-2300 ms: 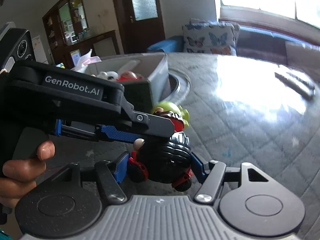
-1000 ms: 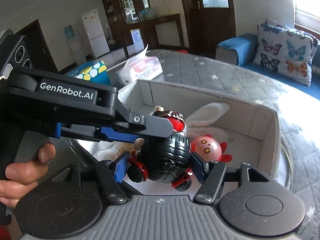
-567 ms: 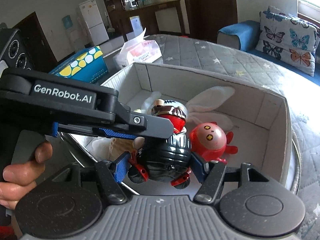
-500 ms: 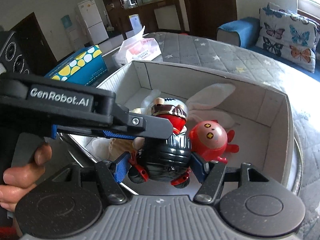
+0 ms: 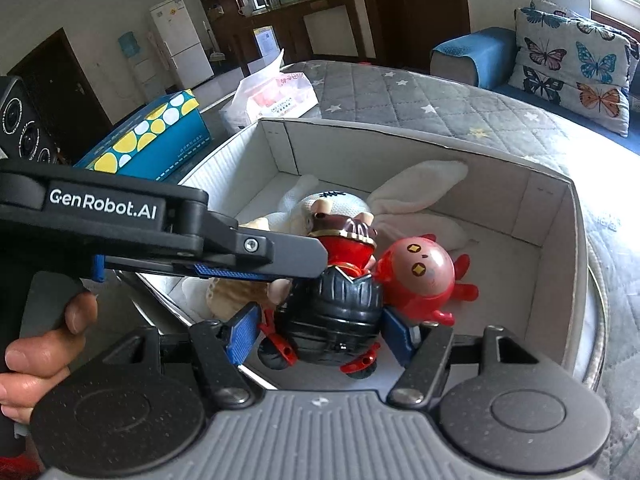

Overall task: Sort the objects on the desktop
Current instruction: 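Open the left tool to drop the figure toy into the box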

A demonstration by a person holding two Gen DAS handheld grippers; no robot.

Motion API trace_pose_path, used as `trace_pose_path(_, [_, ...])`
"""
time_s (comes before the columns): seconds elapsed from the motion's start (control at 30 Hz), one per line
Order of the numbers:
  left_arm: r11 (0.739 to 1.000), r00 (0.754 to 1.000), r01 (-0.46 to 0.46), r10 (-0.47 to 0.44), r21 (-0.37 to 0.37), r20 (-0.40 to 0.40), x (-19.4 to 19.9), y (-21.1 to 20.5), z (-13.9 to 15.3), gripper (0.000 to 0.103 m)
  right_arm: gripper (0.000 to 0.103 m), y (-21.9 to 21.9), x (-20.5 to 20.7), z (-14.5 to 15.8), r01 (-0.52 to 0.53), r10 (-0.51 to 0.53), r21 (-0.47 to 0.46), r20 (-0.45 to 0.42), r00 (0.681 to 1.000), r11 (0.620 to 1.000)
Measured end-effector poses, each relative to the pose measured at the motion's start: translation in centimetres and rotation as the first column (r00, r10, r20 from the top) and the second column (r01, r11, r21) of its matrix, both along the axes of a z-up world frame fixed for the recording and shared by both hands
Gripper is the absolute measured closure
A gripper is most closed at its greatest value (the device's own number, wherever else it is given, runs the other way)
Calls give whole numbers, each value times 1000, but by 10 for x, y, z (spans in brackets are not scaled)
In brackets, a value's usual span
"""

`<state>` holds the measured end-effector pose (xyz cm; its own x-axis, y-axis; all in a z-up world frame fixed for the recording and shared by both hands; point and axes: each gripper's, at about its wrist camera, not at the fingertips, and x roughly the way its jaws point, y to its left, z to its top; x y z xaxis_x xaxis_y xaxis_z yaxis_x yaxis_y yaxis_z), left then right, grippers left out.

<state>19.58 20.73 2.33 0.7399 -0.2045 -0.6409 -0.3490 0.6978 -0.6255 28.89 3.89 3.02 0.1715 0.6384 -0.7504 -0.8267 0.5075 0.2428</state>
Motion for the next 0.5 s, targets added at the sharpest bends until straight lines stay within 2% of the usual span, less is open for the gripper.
trace_pose_path(0.5, [999, 997, 10, -13, 49, 72, -20, -11, 25, 64, 36, -21, -16, 22, 20, -23, 54, 46, 999, 998])
